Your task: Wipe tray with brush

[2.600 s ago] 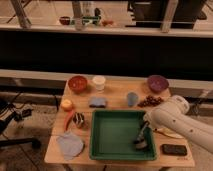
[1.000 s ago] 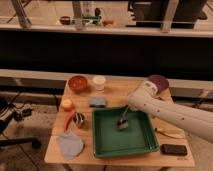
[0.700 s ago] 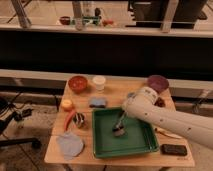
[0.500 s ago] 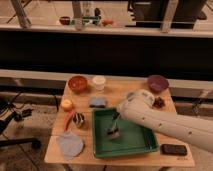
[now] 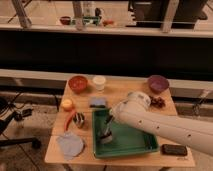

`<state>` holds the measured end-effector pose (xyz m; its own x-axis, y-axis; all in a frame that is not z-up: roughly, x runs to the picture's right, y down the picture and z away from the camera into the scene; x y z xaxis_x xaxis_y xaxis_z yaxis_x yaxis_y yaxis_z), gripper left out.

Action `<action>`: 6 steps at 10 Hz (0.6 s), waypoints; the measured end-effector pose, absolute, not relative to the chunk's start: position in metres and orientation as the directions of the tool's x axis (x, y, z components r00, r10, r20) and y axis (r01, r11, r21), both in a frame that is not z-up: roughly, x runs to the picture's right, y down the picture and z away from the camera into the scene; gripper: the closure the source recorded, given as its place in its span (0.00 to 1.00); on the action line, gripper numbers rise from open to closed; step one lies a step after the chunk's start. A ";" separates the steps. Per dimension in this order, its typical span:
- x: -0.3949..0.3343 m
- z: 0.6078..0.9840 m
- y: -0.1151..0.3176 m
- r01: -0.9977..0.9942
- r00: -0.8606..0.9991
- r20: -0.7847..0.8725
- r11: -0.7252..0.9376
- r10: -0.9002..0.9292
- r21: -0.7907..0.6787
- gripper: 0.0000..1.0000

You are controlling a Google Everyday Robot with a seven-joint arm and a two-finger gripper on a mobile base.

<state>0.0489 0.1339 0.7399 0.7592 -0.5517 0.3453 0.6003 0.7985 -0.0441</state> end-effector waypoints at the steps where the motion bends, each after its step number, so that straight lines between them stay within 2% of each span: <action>1: 0.052 0.737 0.141 0.599 0.759 0.355 0.799 -0.546 -0.051 1.00; 6: 0.086 0.734 0.159 0.585 0.774 0.361 0.806 -0.520 -0.092 1.00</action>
<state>0.0857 0.1594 0.7337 0.7738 -0.5204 0.3612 0.5849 0.8059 -0.0921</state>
